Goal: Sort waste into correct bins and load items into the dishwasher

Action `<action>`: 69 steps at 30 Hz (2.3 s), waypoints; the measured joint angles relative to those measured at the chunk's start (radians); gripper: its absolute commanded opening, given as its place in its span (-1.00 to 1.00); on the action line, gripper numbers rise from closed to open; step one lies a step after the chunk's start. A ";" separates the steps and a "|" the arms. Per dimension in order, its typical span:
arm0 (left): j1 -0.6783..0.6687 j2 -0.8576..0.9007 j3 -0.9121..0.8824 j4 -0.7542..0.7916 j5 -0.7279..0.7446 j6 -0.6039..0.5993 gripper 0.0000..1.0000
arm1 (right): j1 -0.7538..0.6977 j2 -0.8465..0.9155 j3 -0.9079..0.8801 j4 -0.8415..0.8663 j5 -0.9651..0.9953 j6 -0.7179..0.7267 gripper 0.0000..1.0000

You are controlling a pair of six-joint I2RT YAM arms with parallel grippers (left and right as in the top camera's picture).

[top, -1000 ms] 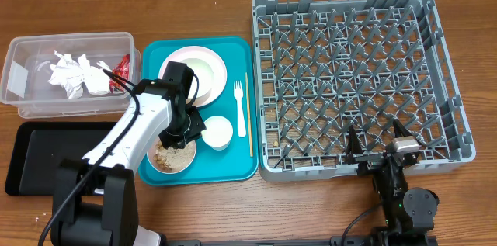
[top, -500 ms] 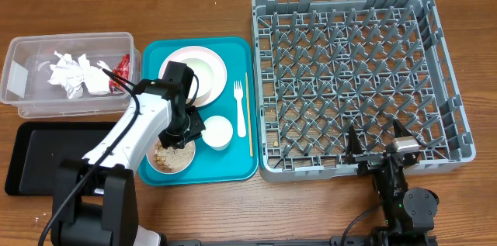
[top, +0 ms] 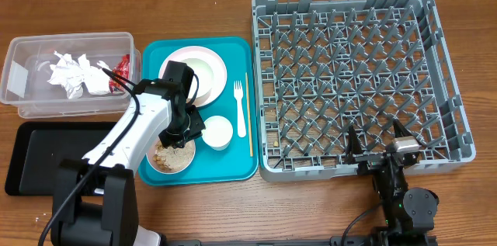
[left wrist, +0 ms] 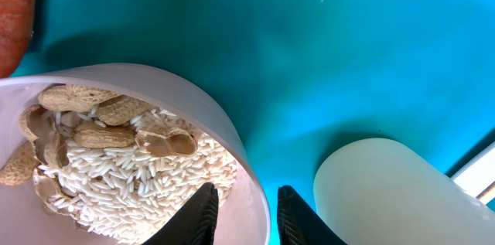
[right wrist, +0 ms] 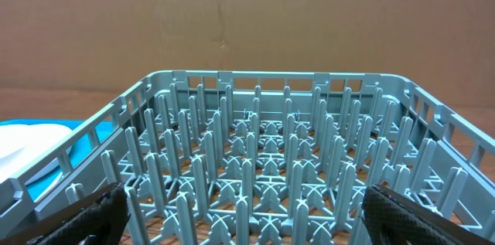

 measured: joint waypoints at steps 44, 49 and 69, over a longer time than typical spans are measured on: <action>0.008 0.000 -0.046 0.014 -0.011 0.002 -0.92 | 0.000 0.000 0.000 0.000 0.000 0.000 1.00; 0.008 0.000 -0.006 -0.039 -0.016 0.031 -0.92 | 0.000 0.000 0.000 0.000 0.000 0.000 1.00; 0.020 0.001 0.430 -0.406 -0.151 0.193 -0.92 | 0.000 0.000 0.000 0.000 0.000 0.000 1.00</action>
